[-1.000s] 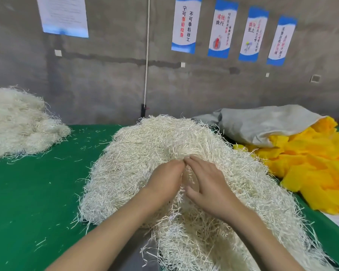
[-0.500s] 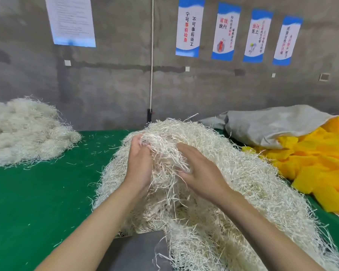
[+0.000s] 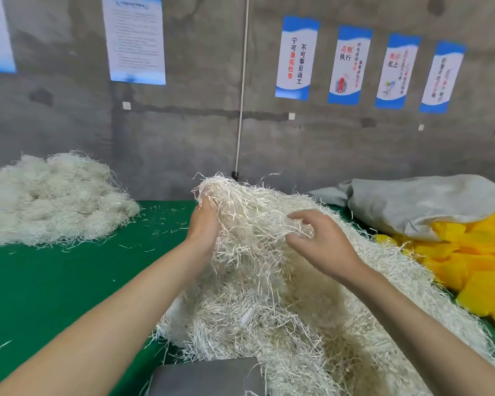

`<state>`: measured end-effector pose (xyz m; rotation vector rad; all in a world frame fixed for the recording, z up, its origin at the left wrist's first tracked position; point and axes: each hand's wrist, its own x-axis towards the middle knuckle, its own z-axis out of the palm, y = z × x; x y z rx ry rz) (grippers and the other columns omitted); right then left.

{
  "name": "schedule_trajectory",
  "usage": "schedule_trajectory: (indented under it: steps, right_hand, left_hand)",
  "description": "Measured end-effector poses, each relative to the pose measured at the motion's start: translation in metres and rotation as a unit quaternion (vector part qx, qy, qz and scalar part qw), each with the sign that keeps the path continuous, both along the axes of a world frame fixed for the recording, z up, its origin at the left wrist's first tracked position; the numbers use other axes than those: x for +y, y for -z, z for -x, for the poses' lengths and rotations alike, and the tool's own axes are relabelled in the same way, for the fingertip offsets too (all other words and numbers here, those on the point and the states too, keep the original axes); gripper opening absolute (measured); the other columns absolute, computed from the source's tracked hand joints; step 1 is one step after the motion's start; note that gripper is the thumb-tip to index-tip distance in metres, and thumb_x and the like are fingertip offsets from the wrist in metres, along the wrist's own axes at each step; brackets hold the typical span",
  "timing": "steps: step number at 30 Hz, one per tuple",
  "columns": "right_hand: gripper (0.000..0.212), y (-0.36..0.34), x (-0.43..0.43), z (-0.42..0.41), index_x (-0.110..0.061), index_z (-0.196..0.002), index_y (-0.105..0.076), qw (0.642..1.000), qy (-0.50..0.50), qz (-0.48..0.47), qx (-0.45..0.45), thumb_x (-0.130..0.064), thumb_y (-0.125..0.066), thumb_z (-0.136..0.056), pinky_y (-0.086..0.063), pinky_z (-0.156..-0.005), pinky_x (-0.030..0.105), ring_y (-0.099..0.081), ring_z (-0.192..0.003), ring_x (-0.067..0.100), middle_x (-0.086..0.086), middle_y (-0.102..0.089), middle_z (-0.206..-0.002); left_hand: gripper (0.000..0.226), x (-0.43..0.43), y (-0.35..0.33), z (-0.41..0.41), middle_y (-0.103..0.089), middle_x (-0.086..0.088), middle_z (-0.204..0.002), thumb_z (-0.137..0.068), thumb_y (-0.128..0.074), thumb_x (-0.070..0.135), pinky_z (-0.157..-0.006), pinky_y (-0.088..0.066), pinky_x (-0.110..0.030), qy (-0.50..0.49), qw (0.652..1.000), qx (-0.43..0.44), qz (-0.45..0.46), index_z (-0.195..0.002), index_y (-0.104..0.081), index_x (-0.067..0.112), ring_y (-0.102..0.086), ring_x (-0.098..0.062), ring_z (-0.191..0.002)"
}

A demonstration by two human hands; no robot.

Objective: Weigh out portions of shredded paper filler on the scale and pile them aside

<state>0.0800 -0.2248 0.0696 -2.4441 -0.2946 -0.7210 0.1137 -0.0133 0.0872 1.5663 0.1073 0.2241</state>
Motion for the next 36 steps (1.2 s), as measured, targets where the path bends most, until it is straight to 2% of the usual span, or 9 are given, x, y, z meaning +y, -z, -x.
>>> schedule_trajectory:
  steps: [6,11,17,19,22,26,29,32,36]
  right_hand:
    - [0.085,-0.031,0.045,-0.009,-0.035,-0.152,-0.021,0.985,-0.106,0.134,-0.005,-0.046,-0.064,-0.08,-0.03,-0.113,0.041,-0.032,-0.139,0.015,-0.006,-0.031,-0.157]
    - [0.028,-0.034,0.053,-0.027,-0.032,-0.109,-0.058,0.993,-0.104,0.021,0.059,-0.026,-0.057,-0.082,-0.054,-0.079,0.039,-0.062,-0.084,0.016,-0.007,-0.068,-0.096]
    - [0.027,-0.038,0.039,-0.027,-0.018,-0.066,-0.051,0.998,-0.048,-0.026,0.03,-0.01,-0.055,-0.092,-0.041,-0.061,0.031,-0.054,-0.068,0.02,-0.002,-0.056,-0.072]
    - [0.018,-0.04,0.041,-0.024,-0.018,-0.074,-0.053,0.993,-0.043,0.11,-0.025,-0.014,-0.055,-0.092,-0.043,-0.074,0.035,-0.056,-0.092,0.027,0.002,-0.056,-0.094]
    - [0.016,-0.042,0.04,-0.024,-0.017,-0.086,-0.053,0.966,-0.041,0.254,-0.039,-0.03,-0.052,-0.094,-0.038,-0.1,0.043,-0.045,-0.109,0.028,0.008,-0.046,-0.112]
    - [0.086,-0.057,0.02,-0.027,-0.016,-0.156,-0.013,0.953,-0.106,0.267,0.094,-0.072,-0.033,-0.093,-0.019,-0.115,0.032,-0.027,-0.143,0.021,0.005,-0.014,-0.164]
    - [0.091,-0.07,0.012,-0.039,-0.024,-0.157,-0.006,0.964,-0.107,0.24,0.048,-0.077,-0.037,-0.089,-0.024,-0.107,0.023,-0.036,-0.14,0.017,-0.001,-0.014,-0.163]
    - [0.089,-0.071,0.017,-0.051,-0.032,-0.152,-0.012,0.988,-0.105,0.09,-0.063,-0.065,-0.06,-0.084,-0.03,-0.105,0.027,-0.031,-0.131,0.004,-0.01,-0.017,-0.154]
    - [0.101,-0.064,0.031,-0.068,-0.035,-0.148,-0.022,0.988,-0.137,-0.077,-0.007,-0.062,-0.075,-0.067,-0.035,-0.11,0.035,-0.042,-0.13,0.004,-0.005,-0.04,-0.15]
  left_hand:
    - [0.045,-0.006,-0.01,0.006,-0.053,0.012,-0.123,-0.101,-0.025,0.059,-0.095,-0.045,-0.036,0.161,0.987,0.021,-0.02,-0.139,-0.041,0.04,-0.057,-0.015,-0.112]
    - [0.031,0.006,-0.016,0.006,-0.07,0.021,-0.102,-0.089,-0.068,0.038,-0.076,-0.052,-0.021,0.159,0.983,-0.089,-0.026,-0.118,-0.06,0.029,-0.065,0.0,-0.095]
    - [0.114,0.016,-0.015,0.0,-0.021,0.019,-0.153,-0.066,-0.075,0.071,-0.111,-0.031,-0.039,0.272,0.938,-0.06,-0.208,-0.154,-0.009,0.038,-0.038,-0.011,-0.132]
    - [0.104,0.006,-0.017,-0.002,-0.037,0.006,-0.153,-0.073,-0.066,0.074,-0.097,-0.045,-0.033,0.26,0.939,-0.027,-0.223,-0.153,-0.017,0.032,-0.052,-0.009,-0.116]
    - [0.032,-0.004,-0.025,-0.017,-0.062,0.002,-0.094,-0.094,-0.051,0.057,-0.067,-0.046,-0.026,0.178,0.95,-0.065,-0.249,-0.114,-0.057,0.033,-0.053,-0.009,-0.073]
    - [0.029,-0.003,-0.06,-0.027,-0.048,0.009,-0.071,-0.104,-0.041,0.035,-0.049,-0.041,-0.018,0.114,0.941,-0.149,-0.281,-0.076,-0.048,0.029,-0.046,-0.009,-0.061]
    - [0.025,-0.01,-0.091,-0.036,-0.054,-0.002,-0.072,-0.104,-0.039,0.04,-0.064,-0.046,-0.027,0.084,0.946,-0.155,-0.27,-0.093,-0.054,0.024,-0.053,-0.019,-0.067]
    - [0.061,-0.014,-0.102,-0.043,-0.049,-0.01,-0.142,-0.097,-0.033,0.062,-0.113,-0.031,-0.045,0.021,0.958,-0.095,-0.271,-0.141,-0.046,0.021,-0.043,-0.033,-0.133]
    - [0.065,-0.027,-0.101,-0.036,-0.039,0.0,-0.154,-0.095,-0.036,0.063,-0.116,-0.026,-0.044,0.093,0.972,-0.142,-0.165,-0.146,-0.044,0.023,-0.036,-0.027,-0.14]
